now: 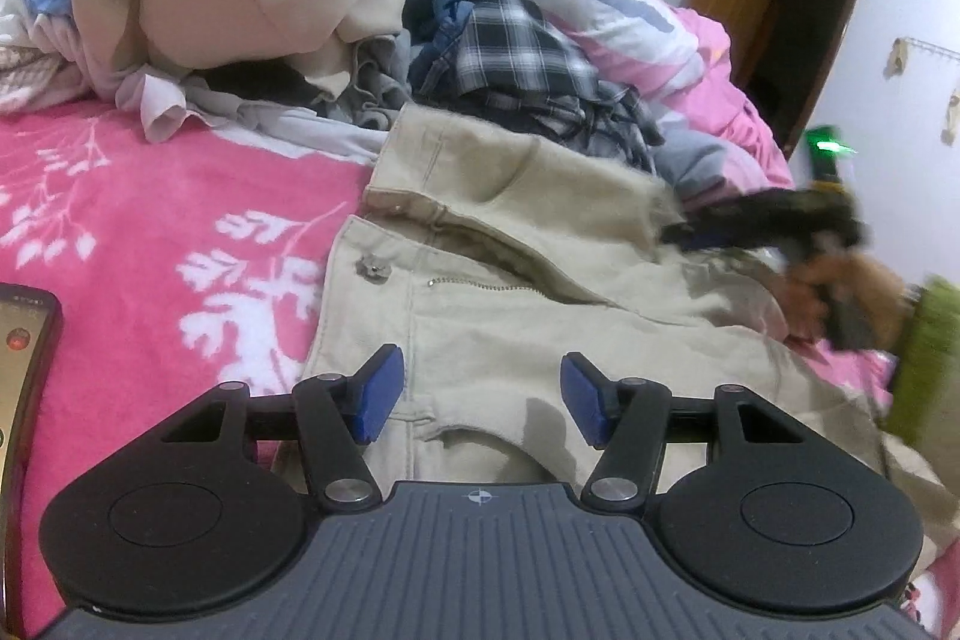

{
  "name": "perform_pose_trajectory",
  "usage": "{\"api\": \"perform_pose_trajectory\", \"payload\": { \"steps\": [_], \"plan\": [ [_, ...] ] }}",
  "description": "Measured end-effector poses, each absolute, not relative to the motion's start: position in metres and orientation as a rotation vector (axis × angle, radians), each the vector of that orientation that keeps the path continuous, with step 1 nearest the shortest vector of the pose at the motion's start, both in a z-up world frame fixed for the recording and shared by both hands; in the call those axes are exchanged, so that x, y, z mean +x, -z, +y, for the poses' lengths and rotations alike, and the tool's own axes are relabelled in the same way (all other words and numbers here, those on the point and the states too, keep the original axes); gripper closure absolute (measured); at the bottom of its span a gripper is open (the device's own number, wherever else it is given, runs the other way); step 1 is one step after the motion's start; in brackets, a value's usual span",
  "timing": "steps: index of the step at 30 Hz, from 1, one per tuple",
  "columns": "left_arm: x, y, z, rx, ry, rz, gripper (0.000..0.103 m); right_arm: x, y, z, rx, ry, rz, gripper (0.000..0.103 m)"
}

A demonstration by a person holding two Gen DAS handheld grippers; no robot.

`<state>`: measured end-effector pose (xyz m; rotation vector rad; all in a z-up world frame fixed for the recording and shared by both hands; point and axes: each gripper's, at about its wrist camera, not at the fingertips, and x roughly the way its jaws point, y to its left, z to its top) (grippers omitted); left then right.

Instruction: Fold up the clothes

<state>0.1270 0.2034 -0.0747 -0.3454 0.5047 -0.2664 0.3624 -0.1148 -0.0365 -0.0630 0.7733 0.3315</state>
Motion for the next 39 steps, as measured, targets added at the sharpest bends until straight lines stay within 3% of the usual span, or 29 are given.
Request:
{"api": "perform_pose_trajectory", "payload": {
  "steps": [5, 12, 18, 23, 28, 39],
  "plan": [
    [0.129, 0.075, 0.203, -0.347, 0.270, 0.507, 0.044, 0.413, 0.075, -0.126, 0.080, -0.265, 0.842, 0.068],
    [0.127, 0.074, 0.202, -0.340, 0.260, 0.505, 0.044, 0.361, 0.015, -0.122, 0.056, -0.331, 0.707, 0.066],
    [0.126, 0.073, 0.201, -0.327, 0.242, 0.503, 0.042, 0.324, -0.016, -0.028, -0.073, -0.640, 0.742, 0.059],
    [0.123, 0.072, 0.207, -0.349, 0.244, 0.499, 0.039, 0.302, 0.007, 0.062, -0.295, -0.803, 0.760, 0.061],
    [0.122, 0.072, 0.209, -0.353, 0.253, 0.497, 0.039, 0.302, 0.072, 0.101, -0.405, -0.805, 0.876, 0.060],
    [0.119, 0.071, 0.207, -0.326, 0.249, 0.493, 0.038, 0.344, 0.032, 0.102, -0.299, -0.690, 0.781, 0.062]
  ]
}}
